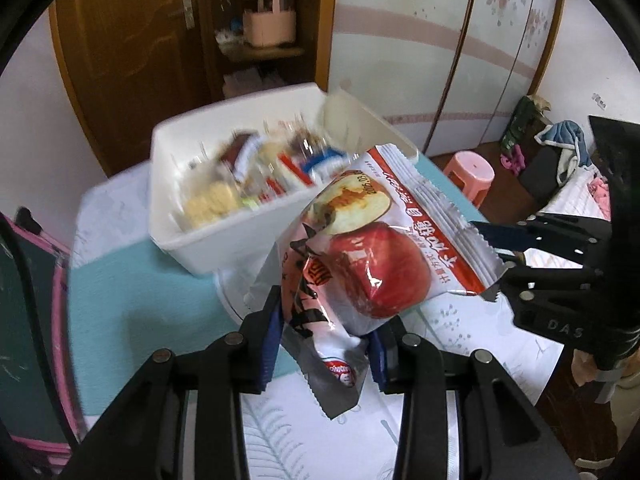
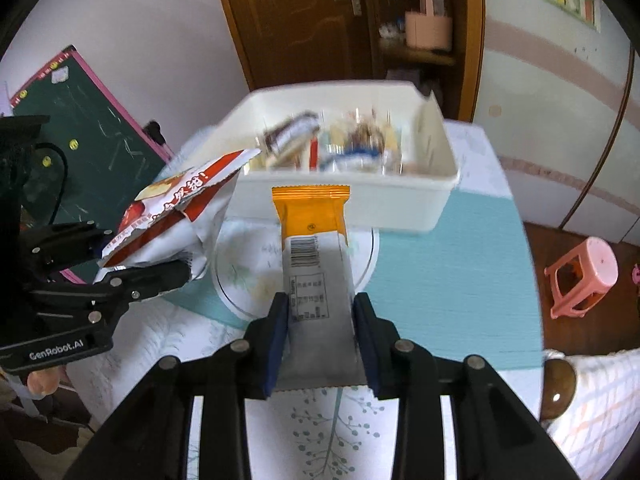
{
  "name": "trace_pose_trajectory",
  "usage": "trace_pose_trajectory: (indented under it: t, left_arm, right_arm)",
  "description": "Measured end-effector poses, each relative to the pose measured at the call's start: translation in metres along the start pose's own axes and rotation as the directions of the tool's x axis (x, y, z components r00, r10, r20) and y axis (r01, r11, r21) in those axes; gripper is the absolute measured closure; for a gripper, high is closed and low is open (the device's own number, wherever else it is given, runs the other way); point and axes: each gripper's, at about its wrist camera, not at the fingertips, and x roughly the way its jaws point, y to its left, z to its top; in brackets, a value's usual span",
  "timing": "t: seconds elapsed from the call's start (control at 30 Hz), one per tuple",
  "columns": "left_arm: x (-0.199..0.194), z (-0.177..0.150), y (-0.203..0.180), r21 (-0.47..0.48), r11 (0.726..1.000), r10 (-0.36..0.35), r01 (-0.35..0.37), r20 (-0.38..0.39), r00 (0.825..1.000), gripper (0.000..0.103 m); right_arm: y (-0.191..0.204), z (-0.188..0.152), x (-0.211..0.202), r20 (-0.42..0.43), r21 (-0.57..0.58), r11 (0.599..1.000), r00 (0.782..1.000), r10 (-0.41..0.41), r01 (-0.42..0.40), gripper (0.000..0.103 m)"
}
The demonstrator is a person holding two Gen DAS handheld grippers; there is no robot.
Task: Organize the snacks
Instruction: 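Carry both snacks over the white tray and open both tools to drop them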
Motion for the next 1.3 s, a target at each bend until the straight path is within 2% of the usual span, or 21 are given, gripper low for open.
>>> trace_pose_trajectory:
  t: [0.17, 0.33, 0.47, 0.63, 0.87, 1.0, 1.27, 1.3]
  left_arm:
    - [-0.035, 0.032, 0.004, 0.007, 0.999, 0.044, -0.044, 0.059, 0.997, 0.067]
    - [-0.062, 0.067, 0.008, 0.035, 0.992, 0.116, -0.121, 0.115, 0.987, 0.067]
    - [-0.078, 0.095, 0.008, 0.051, 0.984, 0.158, -0.169, 0.164, 0.974, 0.067]
    - [-0.081, 0.131, 0.012, 0.049, 0.977, 0.193, -0.206, 0.199, 0.961, 0.067]
    - [-0.051, 0.18, 0.031, -0.02, 0.975, 0.222, -0.222, 0.177, 0.959, 0.066]
    - [-0.021, 0.198, 0.044, -0.048, 0.972, 0.236, -0.231, 0.156, 0.959, 0.066]
    - [0.053, 0.196, 0.067, -0.082, 0.971, 0.23, -0.225, 0.063, 0.971, 0.064]
    - [0.064, 0.195, 0.071, -0.084, 0.972, 0.223, -0.219, 0.045, 0.974, 0.057]
  right_arm:
    - [0.006, 0.034, -0.038, 0.096, -0.035, 0.999, 0.995, -0.035, 0.039, 0.07]
    - [0.012, 0.067, -0.069, 0.174, -0.078, 0.993, 0.982, -0.069, 0.084, 0.07]
    - [0.017, 0.099, -0.092, 0.243, -0.115, 0.982, 0.963, -0.118, 0.149, 0.07]
    - [0.012, 0.14, -0.108, 0.31, -0.08, 0.976, 0.936, -0.169, 0.203, 0.07]
    - [-0.003, 0.183, -0.097, 0.338, -0.005, 0.973, 0.917, -0.214, 0.229, 0.069]
    - [-0.014, 0.202, -0.078, 0.329, 0.038, 0.974, 0.918, -0.223, 0.223, 0.069]
    - [-0.039, 0.216, -0.015, 0.227, 0.124, 0.982, 0.959, -0.168, 0.142, 0.069]
    - [-0.042, 0.216, -0.002, 0.204, 0.134, 0.983, 0.967, -0.153, 0.127, 0.066]
